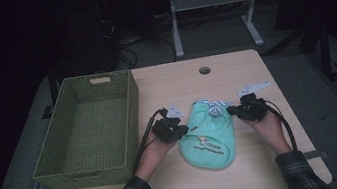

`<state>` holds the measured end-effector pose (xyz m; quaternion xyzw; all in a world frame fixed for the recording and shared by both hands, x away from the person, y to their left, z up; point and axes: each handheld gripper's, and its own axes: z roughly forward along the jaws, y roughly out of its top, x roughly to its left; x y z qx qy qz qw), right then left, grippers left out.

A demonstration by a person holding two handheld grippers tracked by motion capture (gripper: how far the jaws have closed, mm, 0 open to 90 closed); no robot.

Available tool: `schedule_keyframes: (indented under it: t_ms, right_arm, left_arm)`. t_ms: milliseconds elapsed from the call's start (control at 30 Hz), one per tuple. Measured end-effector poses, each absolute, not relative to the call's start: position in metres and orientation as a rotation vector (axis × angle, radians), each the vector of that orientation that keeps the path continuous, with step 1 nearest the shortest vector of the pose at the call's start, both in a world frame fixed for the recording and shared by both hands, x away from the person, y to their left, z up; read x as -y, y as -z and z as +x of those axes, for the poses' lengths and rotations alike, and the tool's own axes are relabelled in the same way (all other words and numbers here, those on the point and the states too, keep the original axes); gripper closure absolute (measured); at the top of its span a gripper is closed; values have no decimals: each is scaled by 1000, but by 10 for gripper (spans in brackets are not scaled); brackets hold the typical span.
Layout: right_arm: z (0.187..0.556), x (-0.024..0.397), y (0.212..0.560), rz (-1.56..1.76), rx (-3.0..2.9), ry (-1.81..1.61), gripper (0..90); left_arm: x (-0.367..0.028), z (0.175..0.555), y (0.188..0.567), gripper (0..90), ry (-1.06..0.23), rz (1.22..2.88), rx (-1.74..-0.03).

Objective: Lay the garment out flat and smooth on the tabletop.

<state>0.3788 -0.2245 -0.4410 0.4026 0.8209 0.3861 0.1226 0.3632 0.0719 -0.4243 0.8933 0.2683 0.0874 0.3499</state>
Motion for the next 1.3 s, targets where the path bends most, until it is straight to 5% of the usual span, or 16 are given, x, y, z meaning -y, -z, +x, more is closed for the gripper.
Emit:
schedule_keyframes:
  t_ms: [633,1300]
  right_arm:
    - [318,208,465,1124,-2531,-1095,899]
    - [320,220,466,1123,-2531,-1014,898]
  left_arm:
    - [-51,386,452,894,-217,2383,-680]
    - [-56,352,454,894,-134,2468,-605]
